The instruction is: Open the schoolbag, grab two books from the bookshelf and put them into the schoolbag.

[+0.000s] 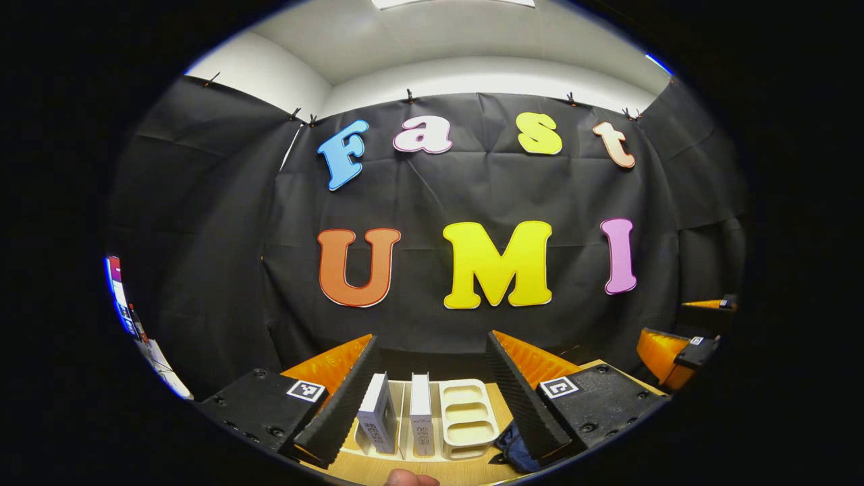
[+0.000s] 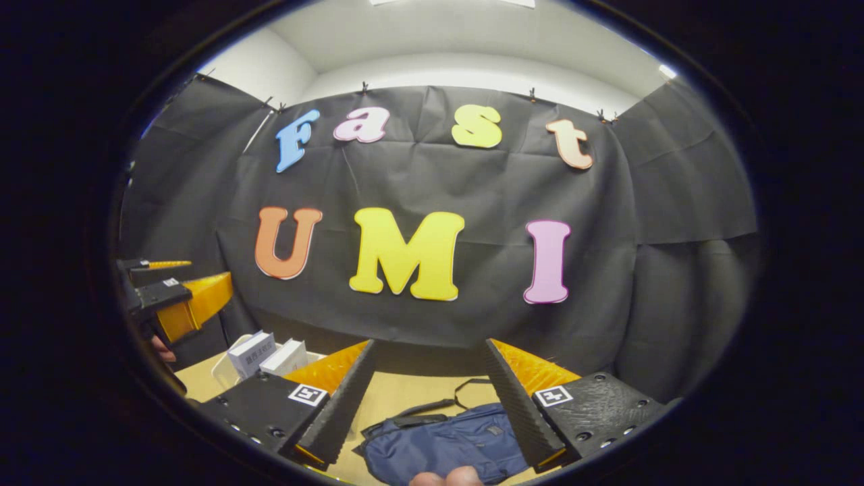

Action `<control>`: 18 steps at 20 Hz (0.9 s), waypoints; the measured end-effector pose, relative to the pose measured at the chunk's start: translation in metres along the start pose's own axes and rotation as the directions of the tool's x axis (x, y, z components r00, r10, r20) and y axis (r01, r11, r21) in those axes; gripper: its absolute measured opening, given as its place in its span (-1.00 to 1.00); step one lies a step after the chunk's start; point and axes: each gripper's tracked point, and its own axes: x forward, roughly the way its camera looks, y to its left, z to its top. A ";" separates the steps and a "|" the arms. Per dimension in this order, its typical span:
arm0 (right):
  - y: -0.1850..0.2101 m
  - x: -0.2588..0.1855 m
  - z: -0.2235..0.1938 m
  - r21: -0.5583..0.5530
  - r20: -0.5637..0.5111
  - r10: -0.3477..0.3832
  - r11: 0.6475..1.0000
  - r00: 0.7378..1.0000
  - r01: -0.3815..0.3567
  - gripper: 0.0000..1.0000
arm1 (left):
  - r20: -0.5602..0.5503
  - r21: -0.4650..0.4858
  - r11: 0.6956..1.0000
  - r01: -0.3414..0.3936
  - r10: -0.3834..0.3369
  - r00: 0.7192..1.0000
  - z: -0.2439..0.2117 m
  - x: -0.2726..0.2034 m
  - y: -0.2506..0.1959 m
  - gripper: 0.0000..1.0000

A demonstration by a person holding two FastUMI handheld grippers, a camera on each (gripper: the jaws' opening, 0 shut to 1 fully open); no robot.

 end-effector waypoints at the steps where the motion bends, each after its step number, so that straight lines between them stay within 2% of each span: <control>1: 0.000 0.000 -0.011 -0.006 -0.023 -0.010 1.000 1.000 0.010 0.94 | -0.003 0.003 1.000 0.002 -0.002 1.000 -0.002 -0.002 0.001 0.98; 5: 0.013 -0.001 -0.079 -0.033 -0.143 -0.007 0.999 0.990 0.002 0.91 | -0.026 0.001 1.000 0.004 -0.004 1.000 -0.013 -0.010 0.007 0.98; 8: 0.028 -0.002 -0.142 -0.034 -0.257 0.014 0.999 0.966 -0.023 0.92 | -0.046 0.006 1.000 0.004 -0.004 0.999 -0.020 -0.016 0.012 0.98; 10: 0.040 0.002 -0.186 -0.027 -0.344 0.030 0.999 0.939 -0.042 0.92 | -0.054 0.014 1.000 -0.002 0.003 0.999 -0.023 -0.021 0.018 0.98; 13: 0.061 0.004 -0.246 -0.016 -0.463 0.069 0.996 0.883 -0.087 0.97 | -0.068 0.024 1.000 -0.018 0.020 0.997 -0.029 -0.029 0.027 0.98; 14: 0.066 0.005 -0.261 -0.022 -0.491 0.077 0.995 0.868 -0.100 0.92 | -0.076 0.029 0.999 -0.025 0.027 0.997 -0.031 -0.031 0.032 0.98; 18: 0.083 0.009 -0.314 -0.058 -0.576 0.074 0.990 0.814 -0.131 0.93 | -0.102 0.042 0.997 -0.057 0.061 0.993 -0.039 -0.037 0.050 0.98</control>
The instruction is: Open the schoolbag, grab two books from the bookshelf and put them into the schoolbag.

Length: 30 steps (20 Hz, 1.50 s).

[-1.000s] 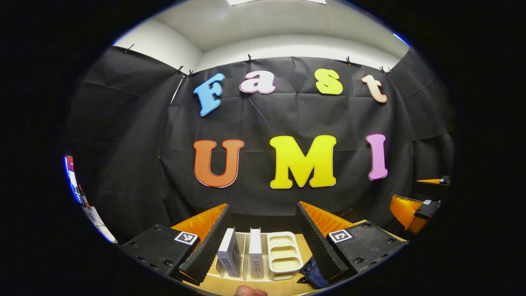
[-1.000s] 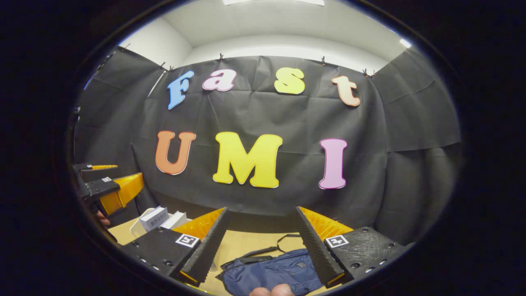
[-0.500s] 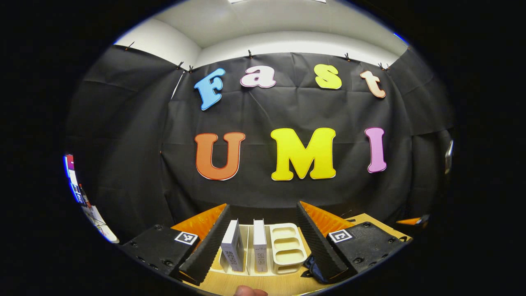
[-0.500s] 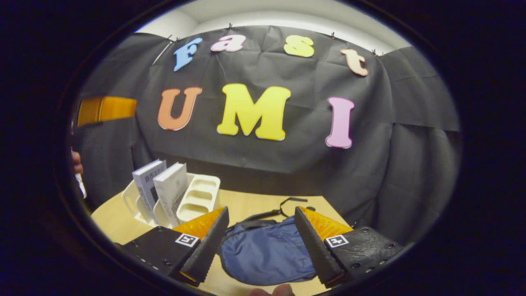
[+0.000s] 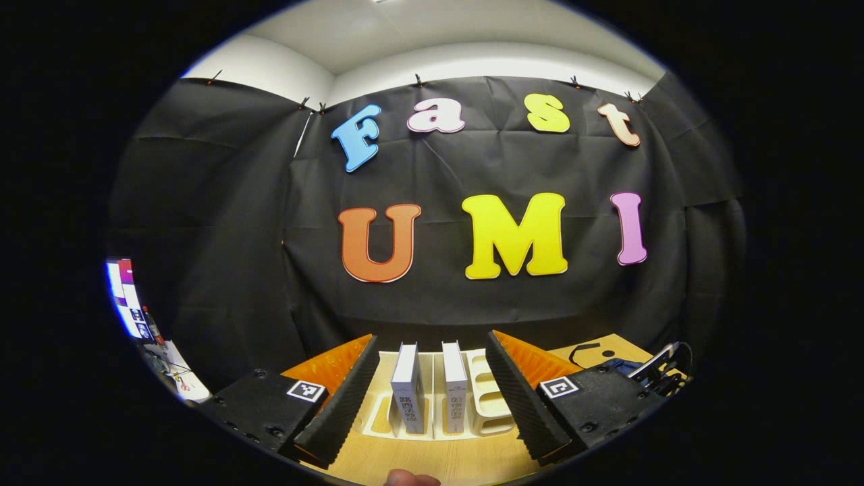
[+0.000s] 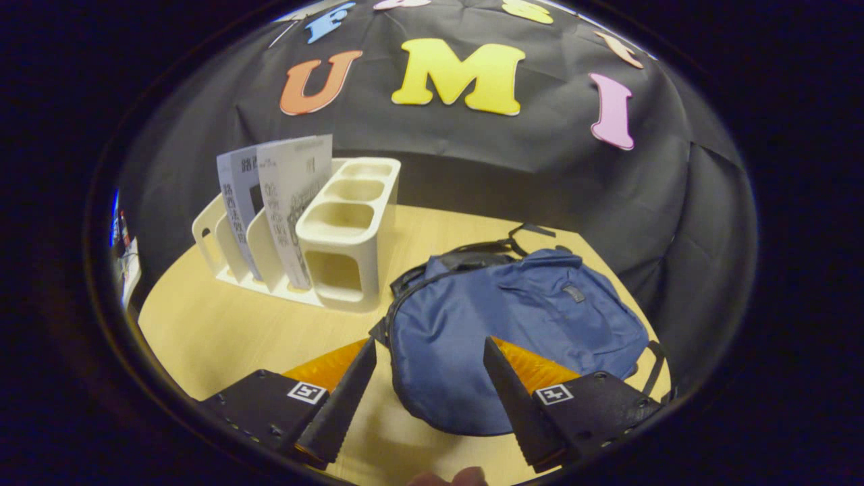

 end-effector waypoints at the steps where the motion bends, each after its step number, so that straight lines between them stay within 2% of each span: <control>1: 0.002 0.007 -0.007 -0.018 -0.019 -0.009 1.000 1.000 0.009 0.92 | -0.007 -0.001 1.000 -0.007 0.007 1.000 -0.002 -0.002 0.004 0.99; 7: 0.003 0.043 -0.034 -0.068 -0.060 -0.084 0.995 0.995 0.080 0.96 | -0.025 0.008 0.999 -0.047 0.048 0.999 -0.006 -0.002 0.026 0.99; 9: 0.000 0.054 -0.033 -0.046 -0.055 -0.108 0.993 0.993 0.105 0.92 | -0.033 0.015 0.998 -0.055 0.056 0.998 -0.008 -0.004 0.030 0.99; 10: -0.002 0.059 -0.033 -0.039 -0.053 -0.120 0.992 0.991 0.118 0.97 | -0.037 0.015 0.998 -0.059 0.059 0.998 -0.009 -0.005 0.031 0.99; 11: -0.004 0.064 -0.032 -0.039 -0.051 -0.129 0.991 0.990 0.127 0.92 | -0.041 0.015 0.998 -0.063 0.063 0.997 -0.010 -0.005 0.034 0.99; 15: -0.009 0.071 -0.031 -0.032 -0.036 -0.139 0.990 0.990 0.138 0.97 | -0.053 0.020 0.997 -0.074 0.075 0.996 -0.011 -0.005 0.039 0.99; 17: -0.016 0.075 -0.033 -0.031 -0.046 -0.133 0.991 0.990 0.131 0.93 | -0.054 0.019 0.997 -0.073 0.074 0.996 -0.011 -0.004 0.037 0.99; 18: -0.018 0.073 -0.033 -0.012 -0.055 -0.117 0.993 0.992 0.116 0.84 | -0.055 0.019 0.997 -0.073 0.074 0.996 -0.012 -0.004 0.036 0.98; 20: -0.016 0.072 -0.032 0.033 -0.075 -0.053 0.998 0.996 0.056 0.39 | -0.053 0.015 0.997 -0.072 0.073 0.996 -0.012 -0.003 0.035 0.99; 22: -0.013 0.072 -0.025 0.037 -0.081 -0.007 0.999 0.997 0.010 0.12 | -0.054 0.009 0.998 -0.067 0.068 0.996 -0.010 -0.001 0.031 0.99; 23: -0.011 0.070 -0.021 0.028 -0.077 0.003 1.000 0.997 -0.001 -0.19 | -0.055 0.007 0.998 -0.064 0.064 0.996 -0.011 0.000 0.030 0.99; 25: -0.011 0.065 -0.020 0.008 -0.080 0.012 1.000 0.997 -0.011 -0.60 | -0.053 0.005 0.998 -0.062 0.062 0.997 -0.011 0.002 0.027 0.99; 26: -0.009 0.063 -0.019 0.013 -0.083 0.026 1.000 0.996 -0.025 -0.55 | -0.050 0.003 0.998 -0.060 0.060 0.997 -0.010 0.002 0.026 0.99; 27: -0.012 0.060 -0.010 0.011 -0.078 0.026 1.000 0.997 -0.025 -0.61 | -0.051 0.001 0.998 -0.058 0.058 0.997 -0.010 0.003 0.025 0.99; 28: -0.013 0.058 -0.014 0.011 -0.083 0.038 0.999 0.996 -0.037 -0.94 | -0.051 -0.001 0.998 -0.059 0.059 0.997 -0.010 0.004 0.024 0.99; 30: -0.016 0.054 -0.010 0.017 -0.087 0.062 0.998 0.994 -0.061 -0.92 | -0.051 -0.008 0.998 -0.059 0.058 0.997 -0.010 0.007 0.023 0.99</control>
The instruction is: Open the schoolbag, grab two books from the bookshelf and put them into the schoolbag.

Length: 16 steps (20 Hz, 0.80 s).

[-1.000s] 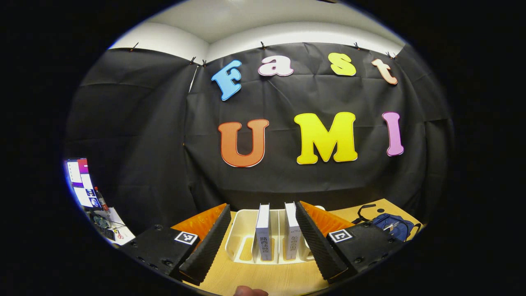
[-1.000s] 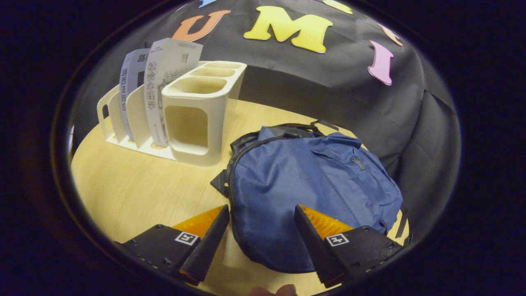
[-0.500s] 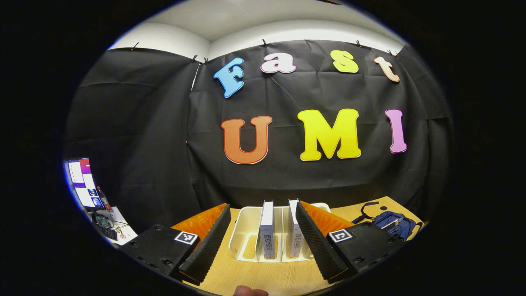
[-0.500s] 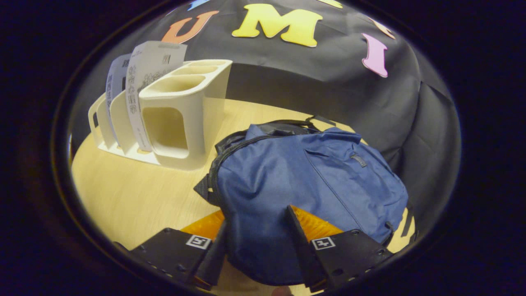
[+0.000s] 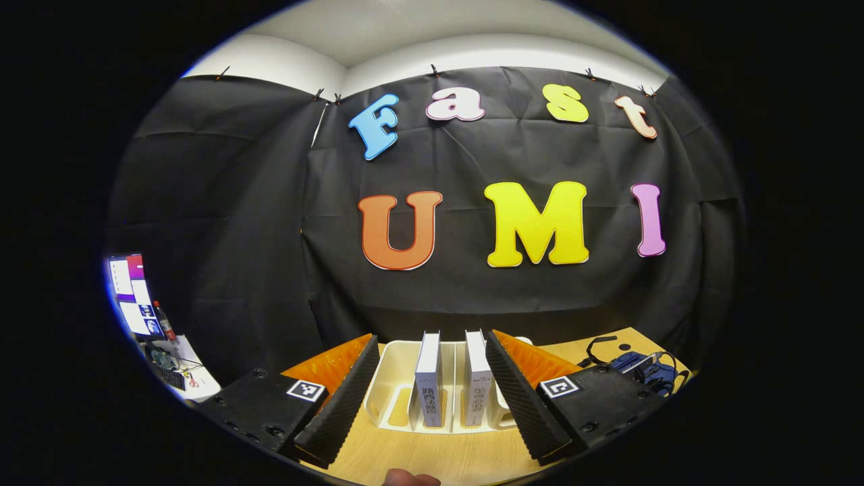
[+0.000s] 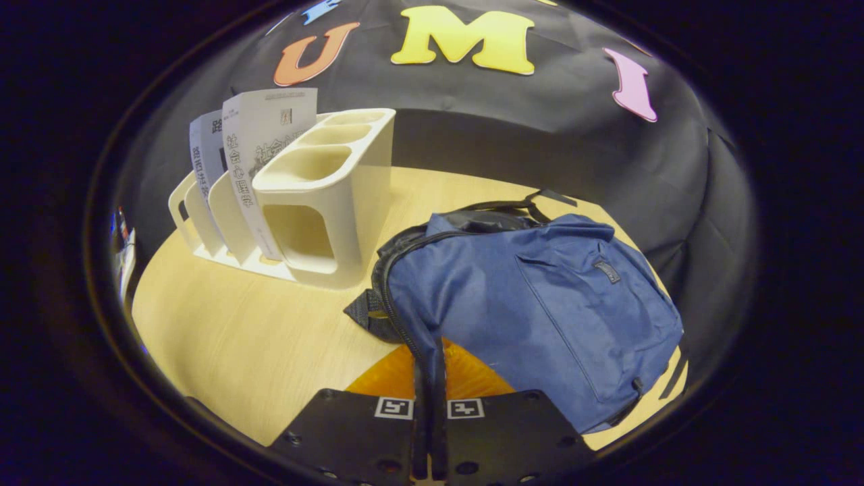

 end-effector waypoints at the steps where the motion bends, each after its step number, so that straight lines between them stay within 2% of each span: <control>1: 0.000 -0.006 0.006 0.004 0.005 0.010 1.000 1.000 -0.010 -0.94 | -0.003 -0.001 1.000 -0.001 0.001 1.000 -0.001 0.001 0.000 0.99; 5: -0.009 -0.031 0.032 -0.003 0.040 0.032 0.999 0.999 -0.032 -0.93 | -0.018 -0.012 1.000 -0.012 0.011 1.000 -0.003 0.009 0.001 0.99; 9: -0.033 -0.068 0.067 0.002 0.091 0.029 1.000 0.995 -0.029 -0.99 | -0.041 -0.006 1.000 -0.013 0.013 0.999 -0.004 0.022 0.001 0.99; 16: -0.115 -0.131 0.118 0.018 0.166 -0.038 0.999 0.985 0.035 -0.99 | -0.130 -0.051 0.997 0.059 -0.065 0.989 0.002 0.059 -0.017 0.99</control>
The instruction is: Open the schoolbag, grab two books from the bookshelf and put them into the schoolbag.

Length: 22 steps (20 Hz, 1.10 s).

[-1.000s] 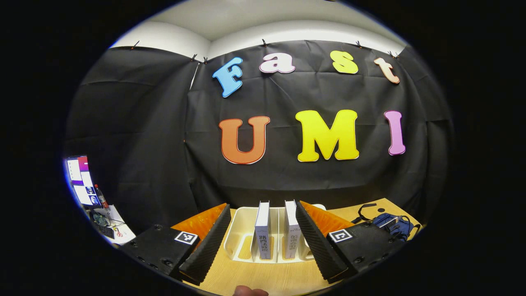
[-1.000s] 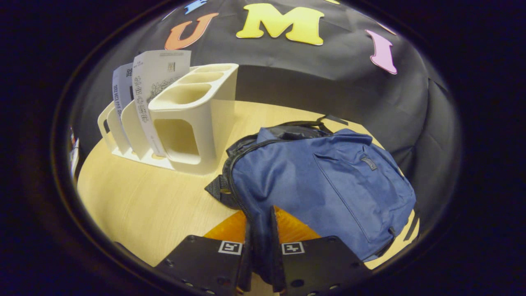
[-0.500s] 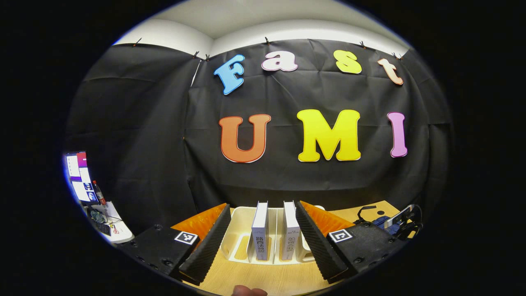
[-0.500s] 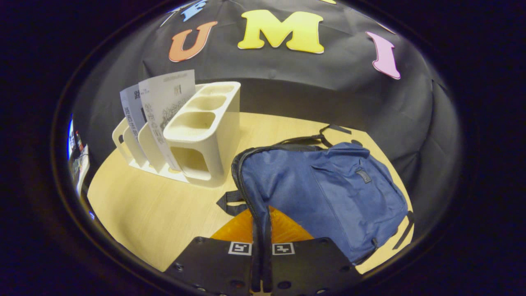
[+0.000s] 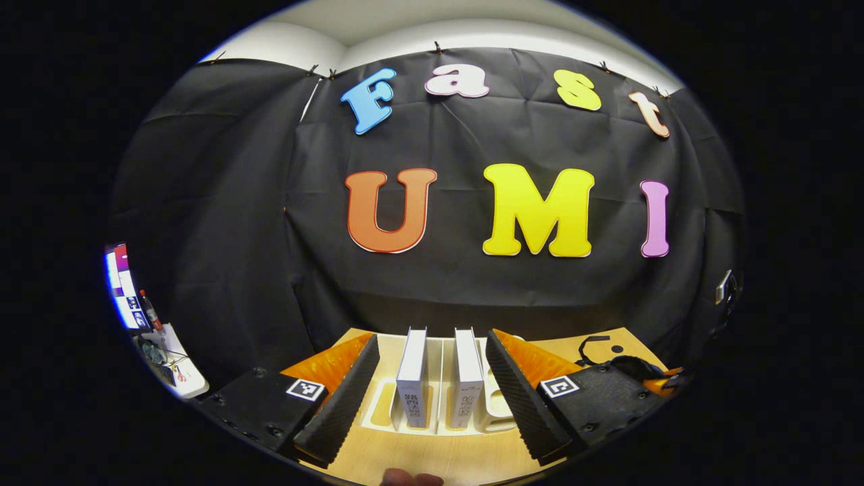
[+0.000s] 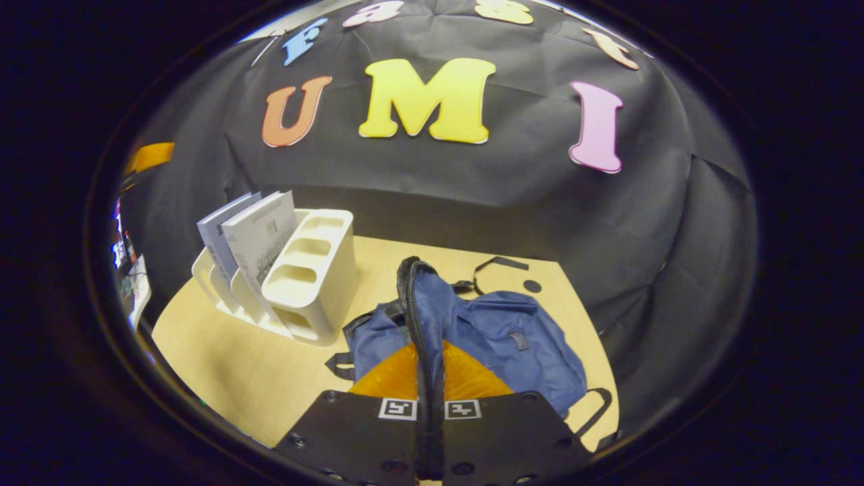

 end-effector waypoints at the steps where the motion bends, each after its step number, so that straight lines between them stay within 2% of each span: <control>1: -0.012 -0.005 0.006 0.005 0.003 -0.006 1.000 1.000 0.006 -0.99 | -0.020 0.001 1.000 0.016 -0.016 1.000 0.002 0.007 -0.003 1.00; 4: -0.052 -0.014 0.022 0.029 0.020 -0.027 0.999 0.999 0.026 -1.00 | -0.102 0.026 0.998 0.055 -0.052 0.993 0.002 0.027 -0.010 0.99; 8: -0.095 -0.018 0.034 0.064 0.019 -0.028 0.998 0.999 0.027 -1.00 | -0.223 0.047 0.993 0.108 -0.095 0.970 0.006 0.059 -0.020 0.99; 11: -0.118 -0.016 0.038 0.090 0.011 -0.021 0.996 1.000 0.020 -1.00 | -0.327 0.069 0.985 0.159 -0.129 0.936 0.001 0.080 -0.038 0.99; 14: -0.134 -0.012 0.042 0.115 0.007 -0.006 0.993 1.000 0.006 -1.00 | -0.475 0.012 0.977 0.214 -0.183 0.861 -0.017 0.104 -0.057 0.99; 19: -0.153 -0.011 0.042 0.157 0.010 0.005 0.988 1.000 -0.006 -1.00 | -0.704 -0.066 0.979 0.195 -0.184 0.686 -0.059 0.131 -0.061 0.99; 22: -0.159 -0.009 0.039 0.166 0.010 0.010 0.986 1.000 -0.012 -1.00 | -0.791 -0.053 0.985 0.166 -0.143 0.595 -0.081 0.144 -0.052 0.99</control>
